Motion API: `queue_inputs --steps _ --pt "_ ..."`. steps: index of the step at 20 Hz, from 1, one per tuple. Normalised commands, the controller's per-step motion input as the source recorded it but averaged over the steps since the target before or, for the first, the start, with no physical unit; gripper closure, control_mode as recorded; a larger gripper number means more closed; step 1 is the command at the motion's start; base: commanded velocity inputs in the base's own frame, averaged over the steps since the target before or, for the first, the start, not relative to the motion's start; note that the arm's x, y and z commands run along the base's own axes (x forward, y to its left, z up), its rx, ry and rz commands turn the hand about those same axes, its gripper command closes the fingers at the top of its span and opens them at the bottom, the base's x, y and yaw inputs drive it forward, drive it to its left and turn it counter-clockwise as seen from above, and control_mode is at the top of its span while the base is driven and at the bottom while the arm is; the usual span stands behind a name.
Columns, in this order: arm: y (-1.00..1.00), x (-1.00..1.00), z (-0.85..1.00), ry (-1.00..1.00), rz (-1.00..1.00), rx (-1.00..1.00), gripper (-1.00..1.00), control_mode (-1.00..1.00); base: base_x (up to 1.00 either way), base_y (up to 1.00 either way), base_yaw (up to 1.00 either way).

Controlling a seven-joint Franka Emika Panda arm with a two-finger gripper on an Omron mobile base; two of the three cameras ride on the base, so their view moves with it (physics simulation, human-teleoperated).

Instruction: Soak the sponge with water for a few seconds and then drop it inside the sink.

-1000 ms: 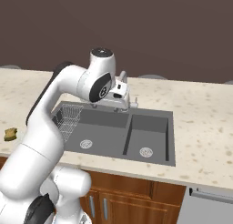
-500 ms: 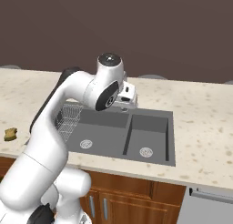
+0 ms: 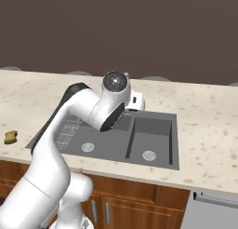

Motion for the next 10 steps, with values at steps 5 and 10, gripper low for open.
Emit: queue_inputs --steps 5,10 --pt "0.0 0.0 0.0 -0.19 0.0 0.0 -1.0 -1.0 0.0 0.0 0.0" --pt "0.0 0.0 0.0 -0.2 0.0 0.0 -1.0 -1.0 0.0 0.0 0.0"
